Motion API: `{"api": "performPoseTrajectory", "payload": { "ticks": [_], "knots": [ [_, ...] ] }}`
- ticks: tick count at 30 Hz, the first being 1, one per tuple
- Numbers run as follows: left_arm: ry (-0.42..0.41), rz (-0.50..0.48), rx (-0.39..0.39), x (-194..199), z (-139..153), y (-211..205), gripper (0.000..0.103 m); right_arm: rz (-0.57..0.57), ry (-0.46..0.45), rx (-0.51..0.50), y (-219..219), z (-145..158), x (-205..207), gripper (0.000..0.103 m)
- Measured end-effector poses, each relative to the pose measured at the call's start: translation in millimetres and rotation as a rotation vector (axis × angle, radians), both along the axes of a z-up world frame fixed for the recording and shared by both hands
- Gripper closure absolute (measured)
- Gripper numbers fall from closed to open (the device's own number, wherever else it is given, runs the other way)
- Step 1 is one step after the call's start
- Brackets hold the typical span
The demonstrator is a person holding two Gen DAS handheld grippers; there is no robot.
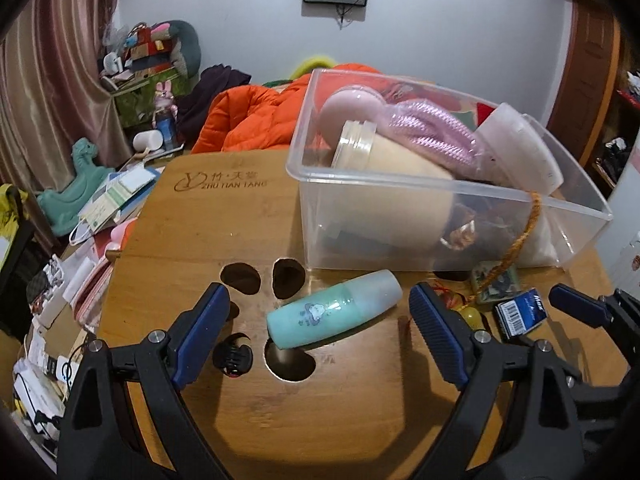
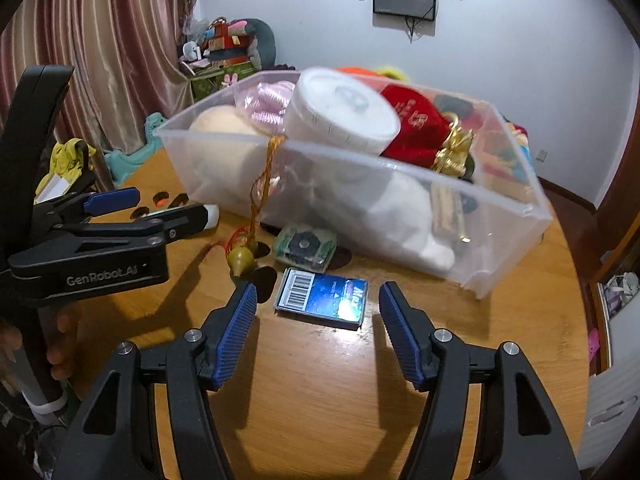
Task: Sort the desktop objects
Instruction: 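Withdraw both tools from the box toward the mint bottle and blue card pack, then grasp the mint-green bottle with the left tool while the right tool grasps the blue card pack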
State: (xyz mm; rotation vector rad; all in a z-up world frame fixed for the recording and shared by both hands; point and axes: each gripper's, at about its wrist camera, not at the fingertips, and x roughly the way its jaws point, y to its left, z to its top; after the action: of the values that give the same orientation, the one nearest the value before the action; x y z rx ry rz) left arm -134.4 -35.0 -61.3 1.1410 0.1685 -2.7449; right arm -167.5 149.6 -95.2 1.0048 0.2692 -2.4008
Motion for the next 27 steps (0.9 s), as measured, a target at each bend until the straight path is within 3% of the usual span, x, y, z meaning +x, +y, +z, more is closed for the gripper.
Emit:
{"api": "performPoseTrajectory", "payload": {
  "ticks": [8, 14, 16, 20, 22, 27],
  "knots": [
    [-0.056, 0.024, -0.026, -12, -8, 3, 0.011, -0.012, -0.005, 0.030, -7, -8, -6, 0.043],
    [-0.058, 0.038, 0.008, -10, -10, -1, 0.011, -0.010, 0.007, 0.048, -13, -9, -5, 0.043],
    [-0.051, 0.040, 0.016, -8, -10, -3, 0.016, -0.014, 0.011, 0.045, -13, -9, -5, 0.044],
    [-0.030, 0.055, 0.019, -2, -8, -7, 0.026, -0.010, 0.012, 0.044, -14, -6, -3, 0.058],
    [-0.020, 0.051, 0.013, 1, -7, -7, 0.032, -0.005, 0.003, 0.037, -12, -5, -3, 0.058],
    [-0.009, 0.013, 0.019, 9, -5, -10, 0.032, 0.009, 0.004, 0.027, -9, -3, 2, 0.058]
  ]
}}
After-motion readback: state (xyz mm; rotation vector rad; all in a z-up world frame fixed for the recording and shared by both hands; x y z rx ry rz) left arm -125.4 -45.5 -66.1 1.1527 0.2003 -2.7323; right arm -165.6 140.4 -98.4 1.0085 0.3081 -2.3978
